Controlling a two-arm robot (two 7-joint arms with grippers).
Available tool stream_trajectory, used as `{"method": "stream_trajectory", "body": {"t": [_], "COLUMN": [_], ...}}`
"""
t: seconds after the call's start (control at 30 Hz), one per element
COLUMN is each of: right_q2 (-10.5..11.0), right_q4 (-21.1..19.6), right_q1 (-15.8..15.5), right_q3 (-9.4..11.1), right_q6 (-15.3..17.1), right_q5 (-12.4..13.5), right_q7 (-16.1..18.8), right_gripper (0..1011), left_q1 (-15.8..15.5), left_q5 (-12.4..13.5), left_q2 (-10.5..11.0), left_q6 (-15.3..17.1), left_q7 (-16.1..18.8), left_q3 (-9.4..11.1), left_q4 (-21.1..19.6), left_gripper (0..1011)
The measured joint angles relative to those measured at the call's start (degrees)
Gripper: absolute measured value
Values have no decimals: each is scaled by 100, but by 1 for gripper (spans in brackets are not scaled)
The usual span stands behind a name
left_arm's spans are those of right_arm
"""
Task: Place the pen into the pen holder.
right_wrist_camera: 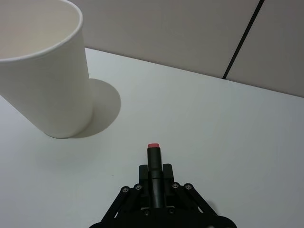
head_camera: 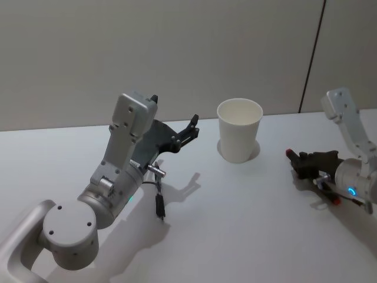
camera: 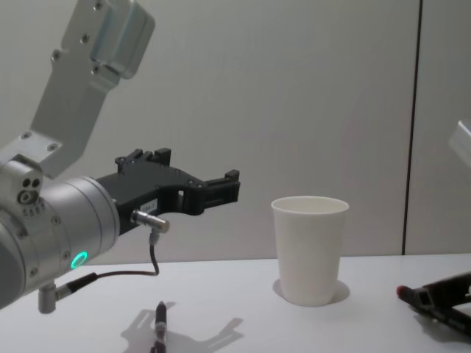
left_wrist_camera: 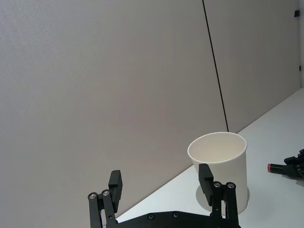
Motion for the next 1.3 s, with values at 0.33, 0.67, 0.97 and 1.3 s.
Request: {"method": "stream_trajectory", "body": {"t": [0.33,0.67,0.97,1.3], "right_q2": [0,0,3,-12], "right_q4": [0,0,17,73], "right_q1": [0,0,2,75], "right_q3": [0,0,3,34], "right_q6": [0,0,-67,-449], "right_q5": [0,1,-13,-75], "right_q7": [-1,-1,-1,-61], "right_gripper": [163,163,163,163], "left_q1": [0,0,0,0], "left_q5": [0,0,0,0], "left_q2": [0,0,0,0], "left_q6": [0,0,0,0], "left_q7": [0,0,0,0], "left_q3": [0,0,0,0], "left_q4": [0,0,0,0], "left_gripper": [1001,1001,1001,1001]}}
